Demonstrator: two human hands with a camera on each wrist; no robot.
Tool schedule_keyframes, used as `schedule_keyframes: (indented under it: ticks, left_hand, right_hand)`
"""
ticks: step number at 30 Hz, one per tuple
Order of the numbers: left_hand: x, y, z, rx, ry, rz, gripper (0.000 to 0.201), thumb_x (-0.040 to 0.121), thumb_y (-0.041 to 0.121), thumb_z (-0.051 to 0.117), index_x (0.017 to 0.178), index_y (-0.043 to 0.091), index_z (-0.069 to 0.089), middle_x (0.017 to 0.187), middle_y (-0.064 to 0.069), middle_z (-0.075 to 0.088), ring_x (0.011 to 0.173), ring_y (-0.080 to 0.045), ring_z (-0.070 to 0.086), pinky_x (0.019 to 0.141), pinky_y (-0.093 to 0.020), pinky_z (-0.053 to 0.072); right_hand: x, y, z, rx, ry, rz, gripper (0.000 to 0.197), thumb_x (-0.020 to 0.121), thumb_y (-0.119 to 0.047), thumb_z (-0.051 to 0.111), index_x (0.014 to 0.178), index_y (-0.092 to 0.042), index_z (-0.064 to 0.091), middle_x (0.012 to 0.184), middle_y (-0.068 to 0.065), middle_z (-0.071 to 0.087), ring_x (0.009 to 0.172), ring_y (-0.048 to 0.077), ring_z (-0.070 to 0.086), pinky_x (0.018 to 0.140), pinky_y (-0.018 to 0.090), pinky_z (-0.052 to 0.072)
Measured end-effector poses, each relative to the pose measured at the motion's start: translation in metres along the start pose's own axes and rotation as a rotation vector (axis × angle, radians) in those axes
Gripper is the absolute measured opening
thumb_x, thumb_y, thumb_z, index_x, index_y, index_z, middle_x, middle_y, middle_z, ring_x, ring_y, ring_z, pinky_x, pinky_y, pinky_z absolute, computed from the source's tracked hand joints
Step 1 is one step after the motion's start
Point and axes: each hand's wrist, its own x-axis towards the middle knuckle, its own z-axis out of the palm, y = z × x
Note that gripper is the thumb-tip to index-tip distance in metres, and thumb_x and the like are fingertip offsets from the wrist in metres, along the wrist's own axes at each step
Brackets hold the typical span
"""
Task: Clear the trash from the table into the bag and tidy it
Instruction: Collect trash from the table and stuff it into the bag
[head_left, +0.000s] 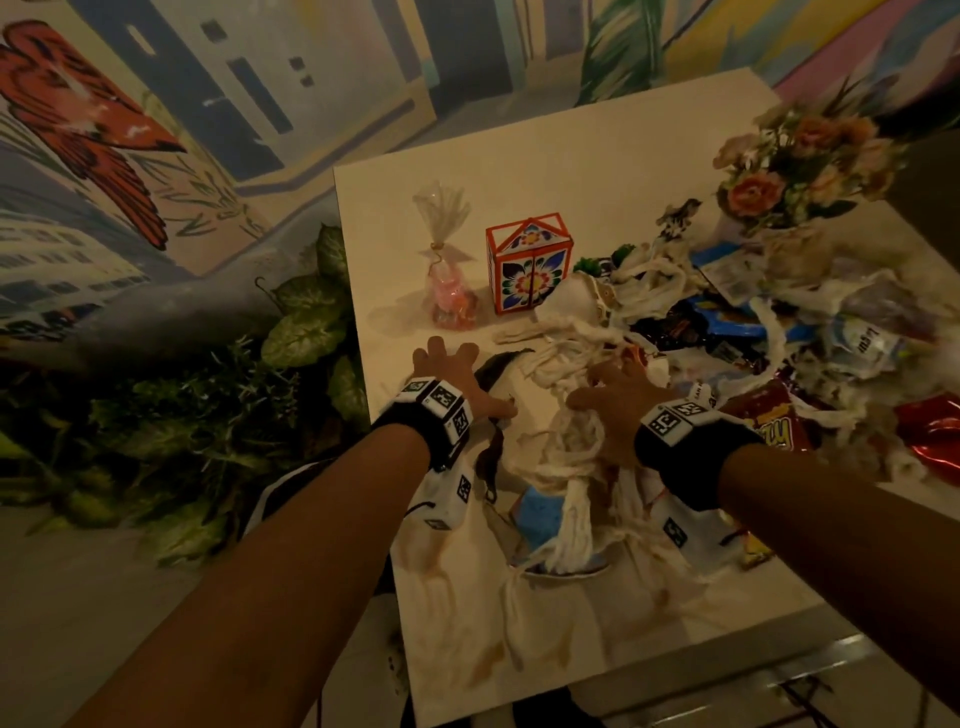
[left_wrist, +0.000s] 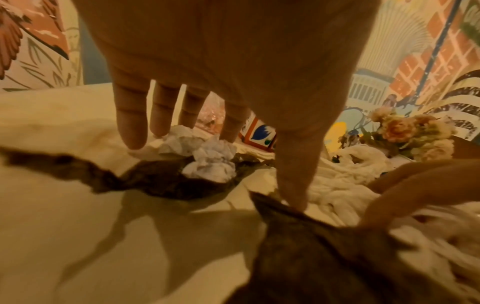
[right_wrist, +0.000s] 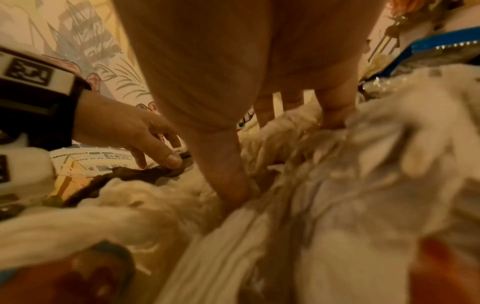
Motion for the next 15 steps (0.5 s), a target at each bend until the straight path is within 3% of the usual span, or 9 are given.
schedule_keyframes:
  ticks: [4, 8, 11, 15]
  left_hand:
    - [-0.005, 0.011, 0.010, -0.058, 0.039, 0.081, 0.079, 0.065, 0.047, 0.077, 0.130, 0.025, 0.038, 0.129, -0.012, 0.029, 0.116, -0.037, 0.036, 0.093, -0.045, 0.042]
    - [-0.010, 0.021, 0.022, -0.160, 0.068, 0.132, 0.050, 0.079, 0.021, 0.067, 0.122, 0.023, 0.043, 0.121, -0.013, 0.031, 0.102, -0.037, 0.044, 0.084, -0.042, 0.046]
    - [-0.011, 0.026, 0.028, -0.229, 0.071, 0.144, 0.036, 0.082, 0.012, 0.059, 0.115, 0.020, 0.047, 0.115, -0.013, 0.032, 0.093, -0.038, 0.049, 0.081, -0.042, 0.048]
    - [-0.007, 0.029, 0.028, -0.264, 0.068, 0.162, 0.025, 0.080, 0.008, 0.062, 0.104, 0.011, 0.055, 0.110, -0.012, 0.035, 0.087, -0.033, 0.051, 0.079, -0.036, 0.047]
  right_hand:
    - [0.006, 0.000, 0.003, 0.057, 0.099, -0.035, 0.049, 0.075, -0.015, 0.068, 0.118, -0.030, 0.051, 0.141, 0.006, 0.027, 0.130, 0.033, 0.026, 0.102, 0.043, 0.036]
    - [0.010, 0.000, 0.002, 0.088, 0.164, -0.069, 0.021, 0.074, -0.007, 0.065, 0.086, -0.024, 0.058, 0.128, 0.005, 0.038, 0.120, 0.029, 0.036, 0.097, 0.039, 0.041]
    - [0.012, 0.000, 0.000, 0.147, 0.192, -0.098, 0.038, 0.074, -0.006, 0.063, 0.059, -0.030, 0.038, 0.120, 0.004, 0.043, 0.111, 0.027, 0.043, 0.087, 0.032, 0.043]
    - [0.005, 0.003, -0.018, 0.254, 0.276, -0.106, 0.043, 0.072, -0.010, 0.067, 0.056, -0.029, 0.032, 0.109, 0.003, 0.043, 0.095, 0.024, 0.048, 0.074, 0.026, 0.036]
